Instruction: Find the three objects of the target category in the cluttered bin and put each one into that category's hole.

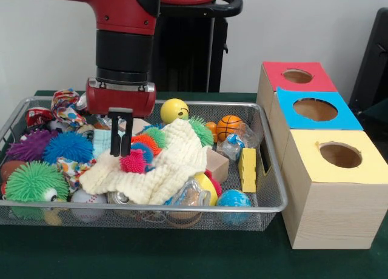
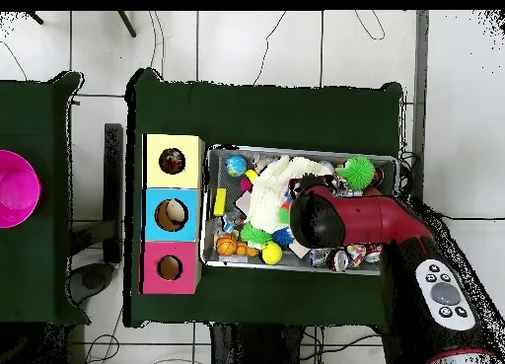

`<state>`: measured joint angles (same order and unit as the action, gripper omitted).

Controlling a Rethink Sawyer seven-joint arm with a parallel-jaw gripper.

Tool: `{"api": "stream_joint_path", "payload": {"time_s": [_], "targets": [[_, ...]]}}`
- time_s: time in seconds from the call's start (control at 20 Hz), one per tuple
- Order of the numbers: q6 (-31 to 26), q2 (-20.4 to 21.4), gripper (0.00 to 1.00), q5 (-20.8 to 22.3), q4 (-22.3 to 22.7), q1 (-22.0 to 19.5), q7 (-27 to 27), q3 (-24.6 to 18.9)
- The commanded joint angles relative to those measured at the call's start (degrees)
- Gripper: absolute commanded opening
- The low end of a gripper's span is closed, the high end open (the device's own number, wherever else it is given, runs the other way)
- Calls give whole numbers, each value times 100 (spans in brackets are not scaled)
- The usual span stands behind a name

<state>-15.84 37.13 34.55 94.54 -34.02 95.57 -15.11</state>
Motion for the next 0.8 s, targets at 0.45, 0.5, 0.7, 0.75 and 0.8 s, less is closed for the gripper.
{"api": "stream_joint_path", "payload": {"time_s": [0.45,0.5,0.7,0.75,0.8], "targets": [[-819,-172,0,722,-363,157,-586,518],[-958,-156,100,761,-377,106,-775,435],[-1117,-154,100,815,-347,-129,-1348,69],[-1130,-158,100,840,-340,-161,-1416,2],[-1175,-165,100,870,-323,-232,-1573,-109]]}}
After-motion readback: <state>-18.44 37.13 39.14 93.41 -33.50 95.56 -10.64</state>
